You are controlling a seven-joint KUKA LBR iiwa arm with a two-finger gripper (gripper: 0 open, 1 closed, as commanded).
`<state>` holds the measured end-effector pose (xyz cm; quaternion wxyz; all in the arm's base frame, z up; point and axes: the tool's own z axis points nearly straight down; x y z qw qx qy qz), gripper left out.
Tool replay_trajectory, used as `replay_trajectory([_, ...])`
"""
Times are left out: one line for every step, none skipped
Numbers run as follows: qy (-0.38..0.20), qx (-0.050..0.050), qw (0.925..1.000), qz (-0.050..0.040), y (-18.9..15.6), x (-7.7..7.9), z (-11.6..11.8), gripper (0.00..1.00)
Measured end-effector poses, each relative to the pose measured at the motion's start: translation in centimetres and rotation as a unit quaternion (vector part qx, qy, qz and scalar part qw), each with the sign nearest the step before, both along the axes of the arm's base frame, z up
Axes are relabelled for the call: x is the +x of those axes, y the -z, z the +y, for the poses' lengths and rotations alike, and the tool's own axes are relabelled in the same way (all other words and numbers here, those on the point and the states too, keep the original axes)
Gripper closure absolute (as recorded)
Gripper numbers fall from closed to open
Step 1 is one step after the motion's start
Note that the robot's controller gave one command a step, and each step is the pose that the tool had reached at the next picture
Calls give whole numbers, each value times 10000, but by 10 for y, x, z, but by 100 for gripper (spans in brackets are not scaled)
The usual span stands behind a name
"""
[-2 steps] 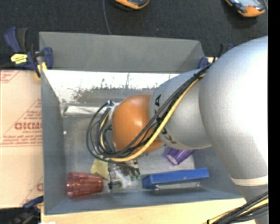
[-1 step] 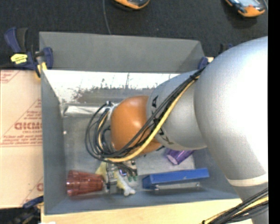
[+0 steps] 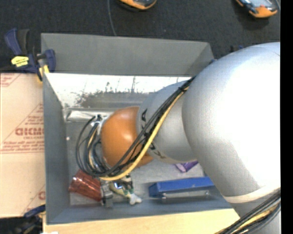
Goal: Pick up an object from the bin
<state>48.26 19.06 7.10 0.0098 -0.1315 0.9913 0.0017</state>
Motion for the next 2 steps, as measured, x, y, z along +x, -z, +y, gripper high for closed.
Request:
replay_trajectory([654,8,9979,19,1,0,4,100])
replay_trajectory([721,6,9974,27,-1,0,5,100])
